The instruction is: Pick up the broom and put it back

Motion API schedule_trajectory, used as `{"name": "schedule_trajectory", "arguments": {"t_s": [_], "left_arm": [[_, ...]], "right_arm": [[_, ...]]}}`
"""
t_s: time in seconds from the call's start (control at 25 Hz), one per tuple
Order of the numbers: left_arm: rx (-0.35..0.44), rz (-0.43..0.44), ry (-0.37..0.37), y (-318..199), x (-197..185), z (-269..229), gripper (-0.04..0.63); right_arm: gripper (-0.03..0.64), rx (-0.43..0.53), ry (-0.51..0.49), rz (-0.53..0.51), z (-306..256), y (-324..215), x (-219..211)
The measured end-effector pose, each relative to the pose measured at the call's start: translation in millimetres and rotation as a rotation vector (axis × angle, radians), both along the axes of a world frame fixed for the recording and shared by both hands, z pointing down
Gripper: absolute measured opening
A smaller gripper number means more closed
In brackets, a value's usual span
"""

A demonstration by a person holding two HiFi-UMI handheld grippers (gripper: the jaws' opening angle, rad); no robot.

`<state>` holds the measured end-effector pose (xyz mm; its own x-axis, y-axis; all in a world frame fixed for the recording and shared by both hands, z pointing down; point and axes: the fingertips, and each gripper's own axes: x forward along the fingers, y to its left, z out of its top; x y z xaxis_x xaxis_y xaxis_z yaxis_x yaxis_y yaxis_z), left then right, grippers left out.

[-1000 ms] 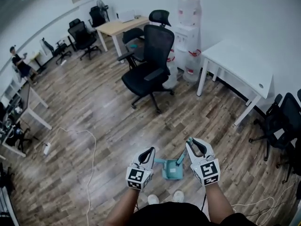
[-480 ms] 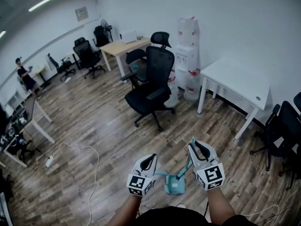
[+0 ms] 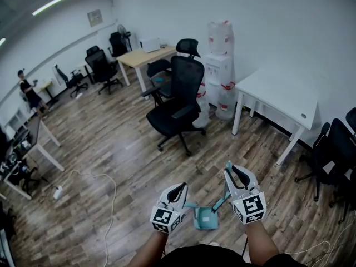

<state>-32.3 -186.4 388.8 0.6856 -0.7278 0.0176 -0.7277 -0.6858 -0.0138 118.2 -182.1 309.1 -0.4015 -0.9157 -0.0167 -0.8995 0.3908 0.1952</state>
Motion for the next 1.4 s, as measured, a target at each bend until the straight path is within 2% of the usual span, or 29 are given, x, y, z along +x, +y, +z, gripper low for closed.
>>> {"name": "schedule_trajectory", "arguments": {"t_s": [0.24, 0.8, 0.96, 1.16, 1.4], "left_arm": [[-0.012, -0.008, 0.005, 2, 0, 5, 0.02], [-0.077, -0.032, -0.034, 9, -8, 36, 0.017], [-0.088, -0.049, -0.048, 6, -11, 46, 0.017], [-0.16, -0.059, -0.071, 10, -14, 57, 0.017], [-0.167, -0.086, -0.063, 9, -21, 76, 0.017]], "right_arm": [[0.091, -0.002, 0.003, -0.006, 6, 3, 2], [0.091, -0.087, 0.009, -0.008, 47, -1, 1], [0.091, -0.12, 0.019, -0.02, 63, -3, -1], [0.091, -0.169, 0.04, -0.028, 84, -4, -4], [0.091, -0.224, 0.063, -0.048, 110, -5, -10]]}}
